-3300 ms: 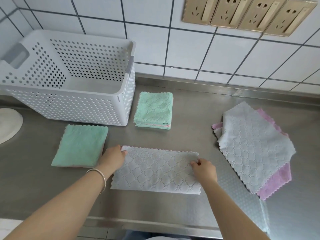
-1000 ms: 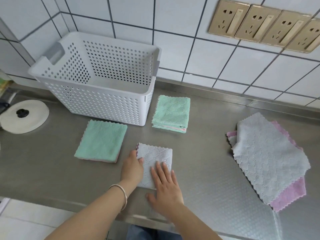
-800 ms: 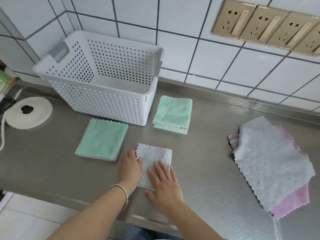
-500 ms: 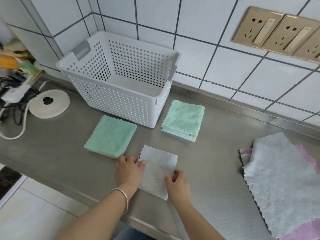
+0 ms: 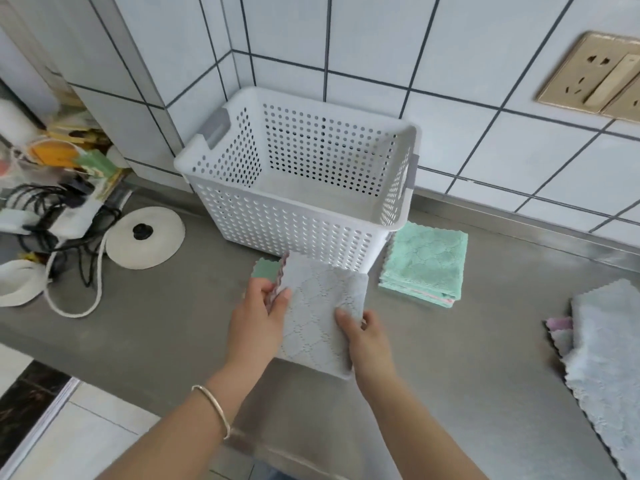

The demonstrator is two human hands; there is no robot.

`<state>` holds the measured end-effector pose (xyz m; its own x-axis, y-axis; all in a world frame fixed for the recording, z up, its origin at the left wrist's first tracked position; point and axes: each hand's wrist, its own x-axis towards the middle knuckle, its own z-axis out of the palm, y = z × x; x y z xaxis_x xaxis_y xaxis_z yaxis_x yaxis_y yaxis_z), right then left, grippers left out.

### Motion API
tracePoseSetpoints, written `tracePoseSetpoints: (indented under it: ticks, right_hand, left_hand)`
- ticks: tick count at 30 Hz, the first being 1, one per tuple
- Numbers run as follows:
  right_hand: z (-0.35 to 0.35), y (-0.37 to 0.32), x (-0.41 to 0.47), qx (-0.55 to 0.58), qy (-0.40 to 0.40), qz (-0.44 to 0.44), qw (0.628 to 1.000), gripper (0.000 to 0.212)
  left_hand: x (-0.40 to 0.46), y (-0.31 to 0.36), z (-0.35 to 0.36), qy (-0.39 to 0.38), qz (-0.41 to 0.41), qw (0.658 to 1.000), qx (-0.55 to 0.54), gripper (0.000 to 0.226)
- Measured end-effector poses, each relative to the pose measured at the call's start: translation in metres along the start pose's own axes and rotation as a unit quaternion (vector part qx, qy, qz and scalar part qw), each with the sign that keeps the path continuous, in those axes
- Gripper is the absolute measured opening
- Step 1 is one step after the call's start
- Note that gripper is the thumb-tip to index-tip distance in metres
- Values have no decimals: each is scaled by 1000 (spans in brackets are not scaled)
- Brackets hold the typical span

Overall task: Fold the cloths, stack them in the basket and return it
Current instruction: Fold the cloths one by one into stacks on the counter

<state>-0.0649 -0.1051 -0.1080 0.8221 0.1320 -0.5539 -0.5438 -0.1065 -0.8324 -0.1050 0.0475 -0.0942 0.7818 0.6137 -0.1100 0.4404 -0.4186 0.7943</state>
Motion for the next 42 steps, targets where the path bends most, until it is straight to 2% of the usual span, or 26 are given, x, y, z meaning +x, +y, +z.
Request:
tracePoseSetpoints:
  ticks: [3,6,10,12,13,14,16,17,18,19,21,23,28,31,34,37,42]
  right_hand:
    - [40,-2,17,28,23,20,999,37]
    - [65,9,33,20,84,37,996,47]
    - [78,16,38,-48,131,29,990,48]
    - [76,17,38,-136,162,-40,977,47]
    - [74,19,38,-207,194,-119,951,45]
    - [71,21,37,-279,215,-212,911,40]
    - [67,31,38,-388,186,-350,832,33]
    - [67,37,39,-416,147,-379,813,33]
    - [69,43,39,-419,118,-379,817,34]
    - [72,47,39,-400,103,-362,836,36]
    - [79,51,41,-370,109,-338,858,41]
    - [88,50,42,-365,114,-340,859,44]
    - [96,54,50,-364,117,-355,853,38]
    - [96,54,53,-364,150,-380,837,43]
    - [99,51,54,-376,156,-378,832,44]
    - [101,54,58,-464,155,-318,812,41]
    - [102,63,62,-564,152,-247,773,61]
  left_hand:
    - [34,-23,-11,1,-17,999,31,23]
    - [55,-46,-6,-23,-24,998,57,29]
    - [67,-69,3,-41,-35,997,62,37]
    - [66,-73,2,-15,-4,996,88,38]
    - [66,-75,1,6,33,992,120,37]
    - [65,-76,0,27,88,983,160,37]
    - [61,-75,-1,31,201,949,240,40]
    - [58,-76,1,21,237,936,260,42]
    - [57,-76,3,7,247,935,255,44]
    - [55,-77,5,-7,231,946,227,47]
    - [53,-76,6,-24,155,978,135,49]
    - [56,-71,5,-36,94,992,72,48]
    - [66,-63,0,-37,19,999,-4,40]
    - [69,-58,-2,-26,5,999,-42,38]
    - [72,-61,-2,-13,17,999,-30,38]
    - [76,-70,3,-26,3,999,19,42]
    - [76,-90,12,-48,39,992,109,43]
